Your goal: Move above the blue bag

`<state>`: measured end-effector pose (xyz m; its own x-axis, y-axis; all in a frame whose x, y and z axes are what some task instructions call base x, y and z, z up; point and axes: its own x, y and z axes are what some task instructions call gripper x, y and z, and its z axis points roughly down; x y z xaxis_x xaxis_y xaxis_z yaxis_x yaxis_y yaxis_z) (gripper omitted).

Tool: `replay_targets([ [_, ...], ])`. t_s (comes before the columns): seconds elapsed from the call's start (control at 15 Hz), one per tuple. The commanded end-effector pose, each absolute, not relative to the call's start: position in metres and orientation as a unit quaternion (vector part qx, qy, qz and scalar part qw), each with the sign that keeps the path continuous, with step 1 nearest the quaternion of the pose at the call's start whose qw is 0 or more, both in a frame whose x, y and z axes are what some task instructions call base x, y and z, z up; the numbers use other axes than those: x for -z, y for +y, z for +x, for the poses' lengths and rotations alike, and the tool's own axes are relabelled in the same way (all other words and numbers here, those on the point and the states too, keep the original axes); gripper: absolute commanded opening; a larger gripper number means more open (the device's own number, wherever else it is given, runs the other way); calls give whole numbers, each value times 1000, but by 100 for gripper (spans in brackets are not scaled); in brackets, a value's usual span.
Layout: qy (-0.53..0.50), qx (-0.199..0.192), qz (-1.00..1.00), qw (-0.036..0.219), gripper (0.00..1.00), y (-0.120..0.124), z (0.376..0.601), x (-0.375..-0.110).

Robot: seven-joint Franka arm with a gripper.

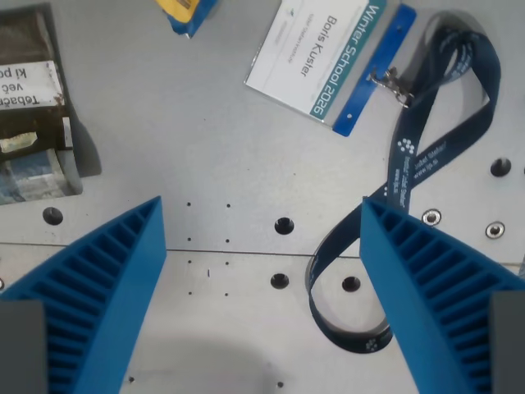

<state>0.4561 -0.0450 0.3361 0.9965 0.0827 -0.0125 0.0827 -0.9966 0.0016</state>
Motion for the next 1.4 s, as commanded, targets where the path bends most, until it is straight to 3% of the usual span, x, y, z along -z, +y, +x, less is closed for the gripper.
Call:
replay_targets([
  [0.07,119,-13,993,0,100,-41,462,-329],
  [1.4,421,-29,906,2,100,14,508,-242],
])
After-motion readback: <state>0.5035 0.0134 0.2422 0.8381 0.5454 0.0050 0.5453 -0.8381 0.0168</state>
